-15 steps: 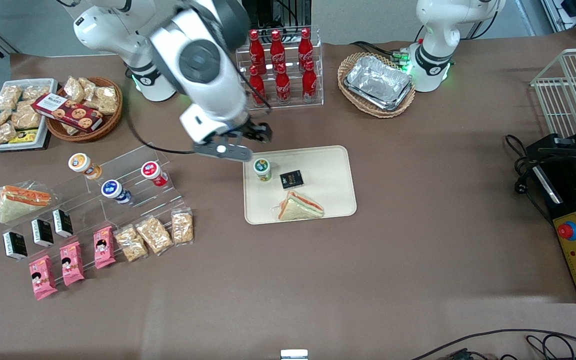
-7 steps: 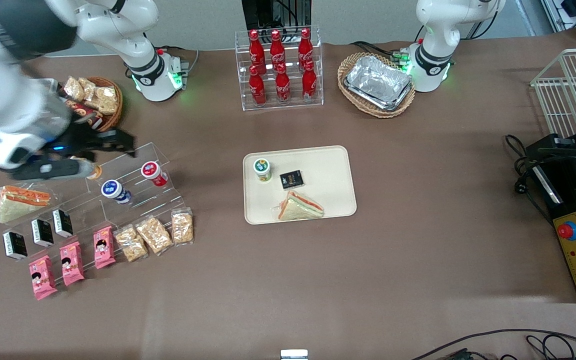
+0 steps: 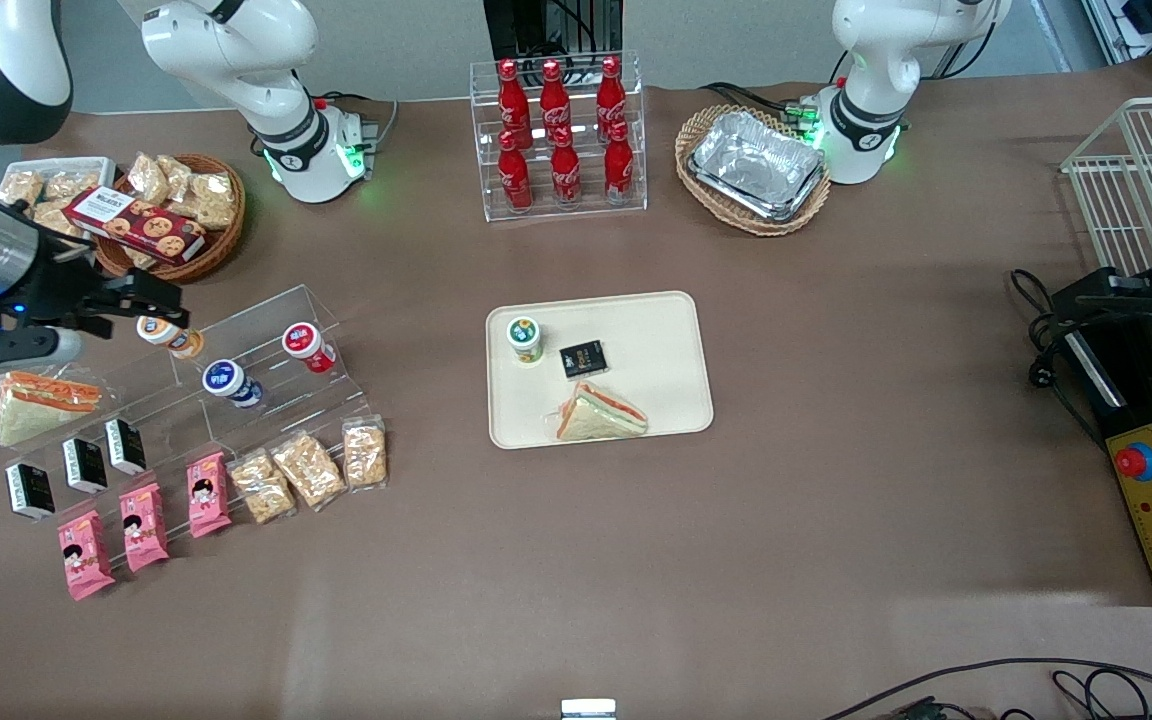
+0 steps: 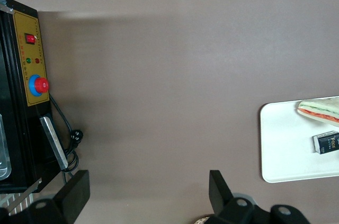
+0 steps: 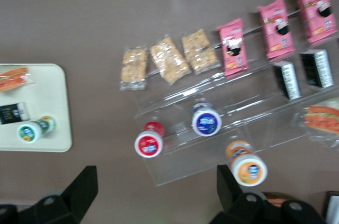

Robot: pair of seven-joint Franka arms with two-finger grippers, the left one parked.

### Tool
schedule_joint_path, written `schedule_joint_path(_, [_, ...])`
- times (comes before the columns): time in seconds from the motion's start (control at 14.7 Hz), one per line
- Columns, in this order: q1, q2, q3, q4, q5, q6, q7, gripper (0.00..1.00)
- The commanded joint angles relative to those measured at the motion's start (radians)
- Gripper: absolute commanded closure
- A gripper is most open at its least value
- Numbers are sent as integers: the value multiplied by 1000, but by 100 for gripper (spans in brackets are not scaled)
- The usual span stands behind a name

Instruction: Place green gum on tray

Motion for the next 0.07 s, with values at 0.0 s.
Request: schedule_joint_path(0.0, [-98, -25, 95, -14, -33, 23, -17, 0])
